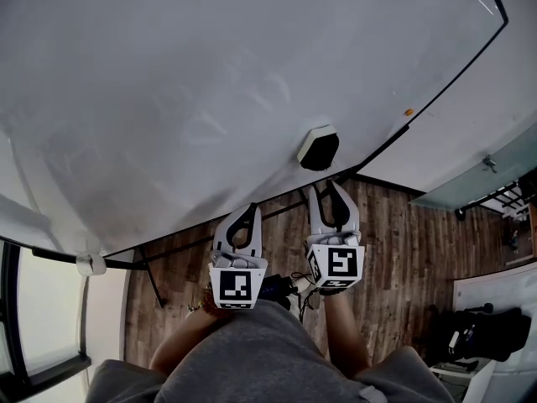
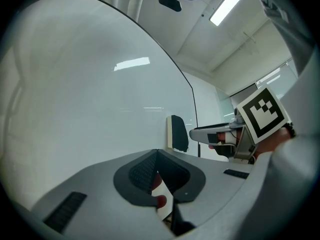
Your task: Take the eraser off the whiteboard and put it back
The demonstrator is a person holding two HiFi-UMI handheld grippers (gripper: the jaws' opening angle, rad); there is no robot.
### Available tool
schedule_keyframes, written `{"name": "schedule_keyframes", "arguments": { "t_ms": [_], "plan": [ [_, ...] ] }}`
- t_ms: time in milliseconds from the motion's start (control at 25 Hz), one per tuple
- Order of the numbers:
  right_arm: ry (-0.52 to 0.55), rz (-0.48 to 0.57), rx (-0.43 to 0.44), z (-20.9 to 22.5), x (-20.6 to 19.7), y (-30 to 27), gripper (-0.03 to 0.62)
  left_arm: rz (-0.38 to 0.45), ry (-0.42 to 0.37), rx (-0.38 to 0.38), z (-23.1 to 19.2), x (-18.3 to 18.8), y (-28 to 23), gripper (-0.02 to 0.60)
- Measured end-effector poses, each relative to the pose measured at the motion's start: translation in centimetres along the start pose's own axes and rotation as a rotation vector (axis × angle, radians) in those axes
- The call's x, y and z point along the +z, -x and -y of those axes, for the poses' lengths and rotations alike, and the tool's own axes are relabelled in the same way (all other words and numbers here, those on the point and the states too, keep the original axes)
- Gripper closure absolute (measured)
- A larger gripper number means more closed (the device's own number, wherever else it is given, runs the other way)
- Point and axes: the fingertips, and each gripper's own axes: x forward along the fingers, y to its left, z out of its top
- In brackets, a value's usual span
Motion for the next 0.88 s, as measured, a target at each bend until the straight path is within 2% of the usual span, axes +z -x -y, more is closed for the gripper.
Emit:
{"name": "schedule_keyframes", "arguments": {
  "t_ms": [880],
  "plan": [
    [-0.008,-0.025,0.026,1.1,-0.4,-2.6,0.381,0.009,-0.001,0.008,0.0,0.0,-1.2,0.575]
  ]
}}
